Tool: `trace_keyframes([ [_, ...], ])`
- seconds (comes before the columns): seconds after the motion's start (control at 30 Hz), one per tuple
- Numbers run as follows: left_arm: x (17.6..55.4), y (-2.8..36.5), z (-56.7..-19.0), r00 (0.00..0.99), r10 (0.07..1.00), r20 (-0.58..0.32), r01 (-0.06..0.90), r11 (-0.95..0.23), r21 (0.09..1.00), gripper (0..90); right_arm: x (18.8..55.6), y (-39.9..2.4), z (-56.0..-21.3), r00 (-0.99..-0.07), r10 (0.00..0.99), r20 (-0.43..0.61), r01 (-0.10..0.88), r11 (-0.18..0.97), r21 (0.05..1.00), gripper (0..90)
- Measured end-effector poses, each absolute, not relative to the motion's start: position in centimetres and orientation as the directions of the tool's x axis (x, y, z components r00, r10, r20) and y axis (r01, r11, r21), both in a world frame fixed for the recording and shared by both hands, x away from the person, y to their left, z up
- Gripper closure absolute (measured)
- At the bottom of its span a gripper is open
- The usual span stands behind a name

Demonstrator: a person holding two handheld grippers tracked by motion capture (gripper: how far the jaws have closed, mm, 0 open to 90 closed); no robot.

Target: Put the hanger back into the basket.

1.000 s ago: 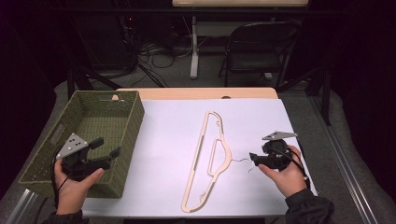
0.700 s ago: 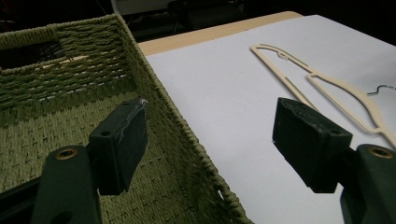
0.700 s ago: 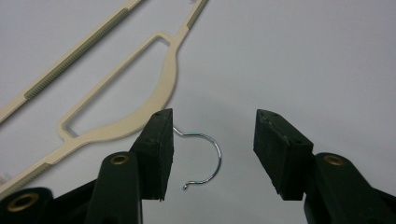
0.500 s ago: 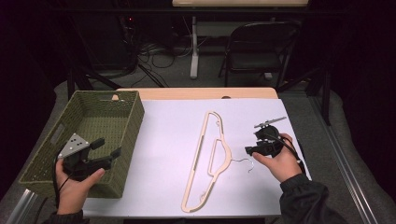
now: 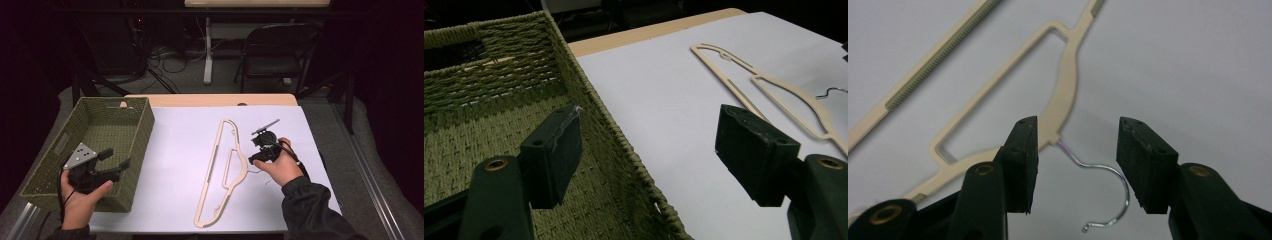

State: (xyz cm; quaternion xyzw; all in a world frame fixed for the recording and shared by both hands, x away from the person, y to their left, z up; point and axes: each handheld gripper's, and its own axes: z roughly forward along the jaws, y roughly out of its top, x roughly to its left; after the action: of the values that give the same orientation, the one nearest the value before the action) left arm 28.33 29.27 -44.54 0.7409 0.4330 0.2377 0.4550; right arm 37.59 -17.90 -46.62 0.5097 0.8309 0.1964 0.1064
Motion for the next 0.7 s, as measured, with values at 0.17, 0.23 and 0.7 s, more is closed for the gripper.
trace_keyframes([
  [0.17, 28.4, 29.1, -44.6, 0.518, 0.855, -0.039, 0.426, -0.218, 0.878, 26.9, 38.2, -16.0, -47.2, -0.475, 0.879, 0.028, 0.781, 0.407, 0.473, 51.1],
  [0.23, 28.4, 29.0, -44.7, 0.521, 0.853, -0.041, 0.427, -0.219, 0.877, 26.8, 38.4, -15.3, -47.3, -0.487, 0.873, 0.037, 0.776, 0.413, 0.476, 51.2],
  [0.7, 28.3, 29.0, -44.6, 0.521, 0.852, -0.038, 0.423, -0.22, 0.879, 26.9, 39.4, -11.8, -48.9, -0.519, 0.854, 0.034, 0.781, 0.458, 0.425, 51.1],
])
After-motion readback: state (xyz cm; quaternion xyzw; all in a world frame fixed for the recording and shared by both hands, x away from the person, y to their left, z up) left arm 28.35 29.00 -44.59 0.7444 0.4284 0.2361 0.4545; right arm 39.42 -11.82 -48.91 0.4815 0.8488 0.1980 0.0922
